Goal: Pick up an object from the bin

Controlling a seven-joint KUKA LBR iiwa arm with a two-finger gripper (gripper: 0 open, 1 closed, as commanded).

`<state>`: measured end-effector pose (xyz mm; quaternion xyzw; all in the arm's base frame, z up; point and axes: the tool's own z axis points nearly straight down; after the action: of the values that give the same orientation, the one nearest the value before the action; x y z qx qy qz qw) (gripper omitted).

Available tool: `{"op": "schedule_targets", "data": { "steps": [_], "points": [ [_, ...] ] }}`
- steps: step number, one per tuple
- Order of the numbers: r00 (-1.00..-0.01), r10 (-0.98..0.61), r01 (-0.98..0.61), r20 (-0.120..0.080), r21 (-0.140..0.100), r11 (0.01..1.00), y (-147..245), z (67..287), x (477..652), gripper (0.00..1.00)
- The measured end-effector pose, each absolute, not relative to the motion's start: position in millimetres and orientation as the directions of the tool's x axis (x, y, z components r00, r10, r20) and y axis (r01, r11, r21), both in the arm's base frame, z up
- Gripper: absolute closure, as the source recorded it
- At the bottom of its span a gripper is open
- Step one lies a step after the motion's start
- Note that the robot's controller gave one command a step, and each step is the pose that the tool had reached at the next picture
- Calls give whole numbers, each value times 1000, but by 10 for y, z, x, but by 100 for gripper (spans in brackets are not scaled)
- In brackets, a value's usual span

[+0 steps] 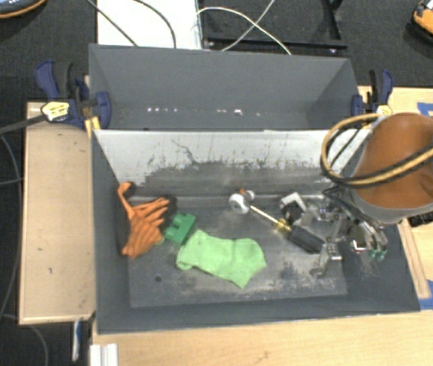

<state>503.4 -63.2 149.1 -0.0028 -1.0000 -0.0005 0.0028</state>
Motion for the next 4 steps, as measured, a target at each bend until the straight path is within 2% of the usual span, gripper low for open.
{"op": "schedule_targets", "data": {
  "steps": [1,2,3,4],
  "points": [
    [-1000,1,1,-3,0,1000,-631,1532,5054,0],
    [-983,184,184,0,1,983,-945,713,5359,0],
    [-985,172,172,-6,0,985,-836,717,5301,0],
    [-983,185,185,-5,1,983,-949,724,5372,0]
  ]
}}
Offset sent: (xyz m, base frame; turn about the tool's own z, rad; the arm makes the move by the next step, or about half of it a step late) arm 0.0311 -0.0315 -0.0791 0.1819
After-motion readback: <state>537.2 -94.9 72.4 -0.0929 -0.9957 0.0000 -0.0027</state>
